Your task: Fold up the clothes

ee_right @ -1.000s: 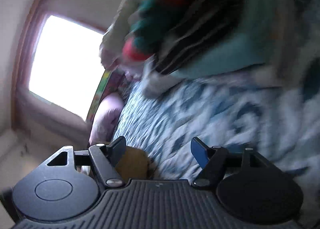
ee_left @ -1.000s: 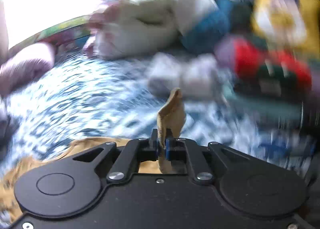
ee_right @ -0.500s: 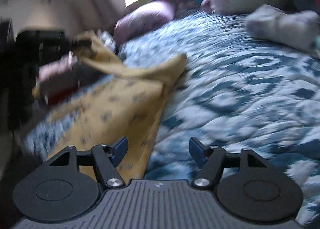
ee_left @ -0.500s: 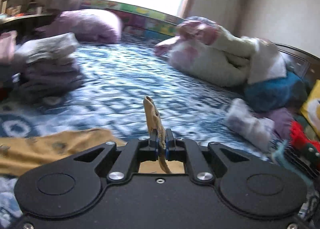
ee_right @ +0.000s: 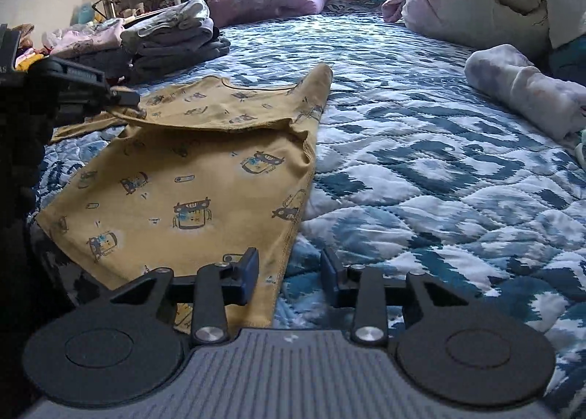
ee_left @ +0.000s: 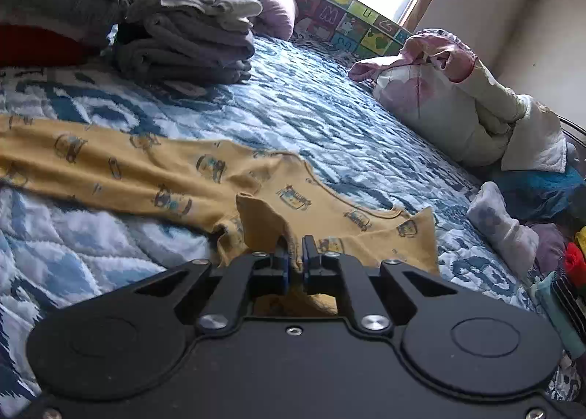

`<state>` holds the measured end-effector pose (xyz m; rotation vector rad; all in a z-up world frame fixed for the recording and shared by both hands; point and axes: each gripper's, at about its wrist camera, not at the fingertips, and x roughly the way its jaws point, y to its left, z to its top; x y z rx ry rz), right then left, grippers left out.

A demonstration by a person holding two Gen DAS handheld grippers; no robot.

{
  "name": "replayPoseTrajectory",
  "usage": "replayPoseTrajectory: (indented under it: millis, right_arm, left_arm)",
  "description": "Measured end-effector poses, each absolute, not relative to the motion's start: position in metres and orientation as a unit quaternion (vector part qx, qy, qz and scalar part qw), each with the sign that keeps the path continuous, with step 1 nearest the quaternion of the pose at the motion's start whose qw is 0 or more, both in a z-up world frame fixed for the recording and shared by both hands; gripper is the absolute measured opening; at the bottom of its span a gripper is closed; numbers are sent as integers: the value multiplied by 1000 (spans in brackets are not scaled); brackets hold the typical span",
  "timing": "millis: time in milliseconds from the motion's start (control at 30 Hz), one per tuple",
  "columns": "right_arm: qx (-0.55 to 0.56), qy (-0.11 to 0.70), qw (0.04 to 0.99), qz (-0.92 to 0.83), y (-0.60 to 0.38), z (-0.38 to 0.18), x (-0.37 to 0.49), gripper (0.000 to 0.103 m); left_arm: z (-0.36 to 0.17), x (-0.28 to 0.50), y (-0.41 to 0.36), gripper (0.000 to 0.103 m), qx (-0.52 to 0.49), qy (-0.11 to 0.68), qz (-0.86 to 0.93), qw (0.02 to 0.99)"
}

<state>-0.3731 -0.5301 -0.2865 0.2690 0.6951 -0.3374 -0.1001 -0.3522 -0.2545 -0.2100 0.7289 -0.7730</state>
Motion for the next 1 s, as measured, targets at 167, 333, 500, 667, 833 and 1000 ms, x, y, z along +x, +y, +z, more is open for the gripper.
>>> replayPoseTrajectory:
  millis: [167, 333, 500, 667, 833, 1000]
  right_arm:
    - [135, 337, 917, -165, -526, -284, -372, 11]
    - [130, 331, 920, -167, -518, -276, -370, 4]
    - [110, 324, 924, -170, -506, -261, -366, 4]
    - [99, 322, 926, -168, -496, -250, -362, 4]
    - [80, 331, 929, -143, -476, -243, -339, 4]
    - [69, 356, 924, -120, -456, -251, -310, 4]
  left_arm:
    - [-242, -103, -347, 5, -107, 314, -390, 859]
    - [-228, -109, -349, 5, -113, 288, -414, 856]
    - [-214, -106, -356, 5, -95, 256, -417, 867]
    - [-202, -87, -349, 5, -111, 236, -416, 871]
    - [-206, -59, -340, 5, -129, 240, -415, 868]
    - [-224, -37, -323, 5, -161, 261, -399, 864]
